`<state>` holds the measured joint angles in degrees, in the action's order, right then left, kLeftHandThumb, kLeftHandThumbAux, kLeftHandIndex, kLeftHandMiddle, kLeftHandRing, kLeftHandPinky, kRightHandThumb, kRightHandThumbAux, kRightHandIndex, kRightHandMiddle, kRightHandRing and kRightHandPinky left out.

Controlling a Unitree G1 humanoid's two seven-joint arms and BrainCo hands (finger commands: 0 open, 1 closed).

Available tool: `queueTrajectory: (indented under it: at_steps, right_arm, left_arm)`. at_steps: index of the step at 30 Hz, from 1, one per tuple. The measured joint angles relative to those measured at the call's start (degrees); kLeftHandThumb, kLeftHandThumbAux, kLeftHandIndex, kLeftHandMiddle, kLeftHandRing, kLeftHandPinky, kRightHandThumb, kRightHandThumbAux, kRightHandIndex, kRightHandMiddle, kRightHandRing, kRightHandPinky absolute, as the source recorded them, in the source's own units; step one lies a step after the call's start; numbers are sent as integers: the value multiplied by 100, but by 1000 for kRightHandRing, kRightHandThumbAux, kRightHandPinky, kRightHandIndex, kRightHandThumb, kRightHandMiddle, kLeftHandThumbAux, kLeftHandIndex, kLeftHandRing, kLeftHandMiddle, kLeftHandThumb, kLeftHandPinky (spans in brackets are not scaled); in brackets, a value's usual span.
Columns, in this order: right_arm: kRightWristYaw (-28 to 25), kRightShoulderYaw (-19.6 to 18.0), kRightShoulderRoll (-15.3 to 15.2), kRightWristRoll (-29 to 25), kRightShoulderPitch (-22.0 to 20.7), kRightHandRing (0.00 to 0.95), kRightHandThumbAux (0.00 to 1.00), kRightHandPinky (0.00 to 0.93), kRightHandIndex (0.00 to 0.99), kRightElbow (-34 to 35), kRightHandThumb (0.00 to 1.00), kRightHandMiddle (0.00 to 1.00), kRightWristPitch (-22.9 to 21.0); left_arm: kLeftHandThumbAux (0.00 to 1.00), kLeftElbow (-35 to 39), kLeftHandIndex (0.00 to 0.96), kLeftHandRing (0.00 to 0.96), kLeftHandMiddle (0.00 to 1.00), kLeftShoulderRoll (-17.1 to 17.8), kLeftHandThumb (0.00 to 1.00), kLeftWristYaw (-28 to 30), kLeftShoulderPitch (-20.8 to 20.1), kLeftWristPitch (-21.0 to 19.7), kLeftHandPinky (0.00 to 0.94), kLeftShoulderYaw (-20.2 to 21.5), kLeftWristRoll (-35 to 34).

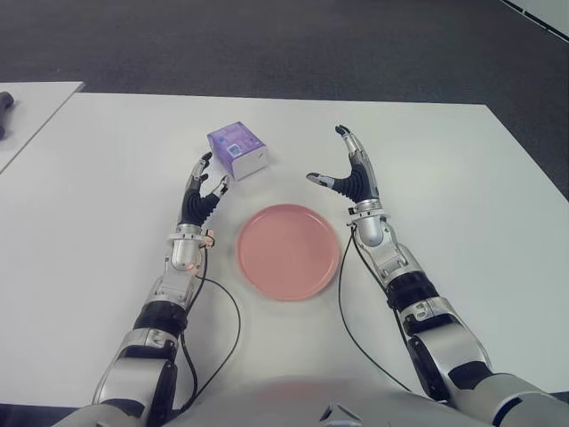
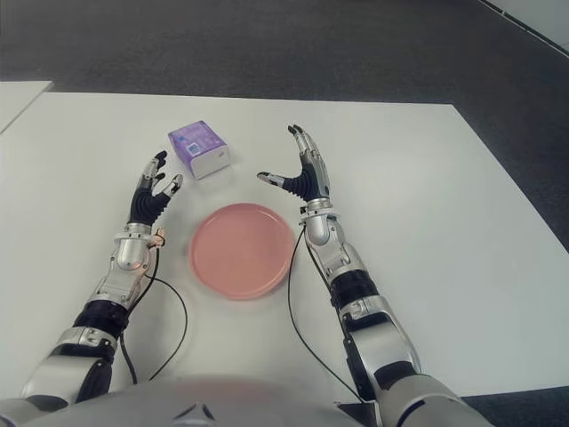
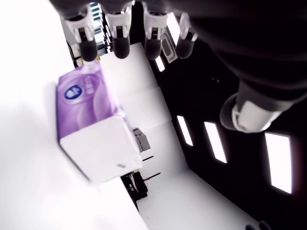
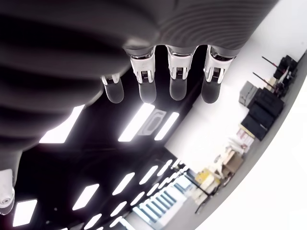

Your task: Put the tissue paper into the plate.

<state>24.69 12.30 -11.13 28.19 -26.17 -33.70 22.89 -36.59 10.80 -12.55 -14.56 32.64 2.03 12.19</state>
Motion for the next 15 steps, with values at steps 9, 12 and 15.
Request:
queueTrajectory:
  at_steps: [9, 12, 15]
  right_arm:
    - [-2, 0, 0, 0, 9, 0, 508, 0, 0, 15, 138, 0, -8]
    - [-3, 1, 1, 1, 9, 0, 508, 0, 0, 20, 138, 0, -10]
    - [-3, 2, 3, 2, 10, 0, 508, 0, 0, 31, 138, 0, -15]
  left_arm:
    - [498, -71, 0, 0, 0, 86, 0, 0, -202, 72, 0, 1, -5]
    - [499, -92, 0, 0, 0, 93, 0, 0, -252, 93, 0, 1, -9]
    - [497, -118, 0, 0, 0, 101, 0, 0, -273, 111, 0, 1, -9]
